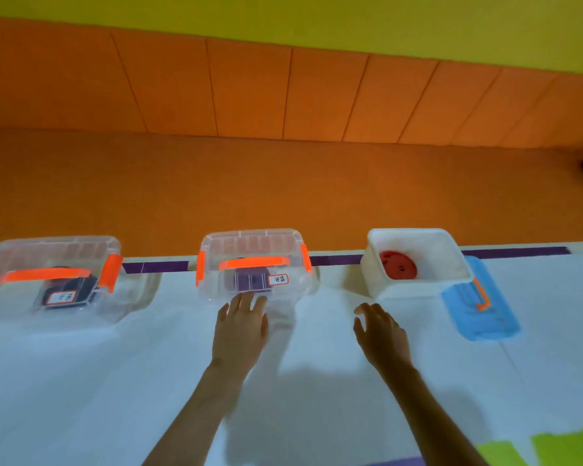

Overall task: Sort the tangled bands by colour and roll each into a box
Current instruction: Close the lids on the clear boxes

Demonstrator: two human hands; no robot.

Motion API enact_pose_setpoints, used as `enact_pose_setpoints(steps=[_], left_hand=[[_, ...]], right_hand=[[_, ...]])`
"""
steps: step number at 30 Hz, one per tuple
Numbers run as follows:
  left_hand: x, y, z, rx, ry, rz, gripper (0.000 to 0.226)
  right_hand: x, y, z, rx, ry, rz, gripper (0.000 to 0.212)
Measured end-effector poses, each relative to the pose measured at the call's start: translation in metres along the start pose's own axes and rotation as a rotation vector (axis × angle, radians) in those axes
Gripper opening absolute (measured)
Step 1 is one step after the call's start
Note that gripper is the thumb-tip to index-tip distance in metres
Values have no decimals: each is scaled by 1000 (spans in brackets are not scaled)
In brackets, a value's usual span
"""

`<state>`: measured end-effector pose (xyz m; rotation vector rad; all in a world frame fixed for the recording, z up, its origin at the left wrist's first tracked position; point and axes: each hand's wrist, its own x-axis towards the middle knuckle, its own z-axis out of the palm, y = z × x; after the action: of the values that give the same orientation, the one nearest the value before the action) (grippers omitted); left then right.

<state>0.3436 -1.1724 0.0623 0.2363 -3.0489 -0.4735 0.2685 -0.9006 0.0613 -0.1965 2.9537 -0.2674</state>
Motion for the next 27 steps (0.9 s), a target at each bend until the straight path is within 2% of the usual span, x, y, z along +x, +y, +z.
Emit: enact_pose_setpoints(steps=[6,12,16,21,24,27], left_hand=[[-1,71,32,90,-89,149,42],[20,146,55,106,-140,216,40],[50,203,78,91,-126,190,37],[87,268,109,124,-146,101,48],[101,295,126,173,-186,62,59],[107,310,140,239,-257,6,69]], right_hand=[[-27,67,-17,-24,20,119,22],[-5,146,-25,-1,14,185,22],[29,216,-20,35,10,200,20],[80,307,-14,92,-29,233,23],[112,348,-12,157,-29,295,34],[140,375,-11,77,-27,390,47]])
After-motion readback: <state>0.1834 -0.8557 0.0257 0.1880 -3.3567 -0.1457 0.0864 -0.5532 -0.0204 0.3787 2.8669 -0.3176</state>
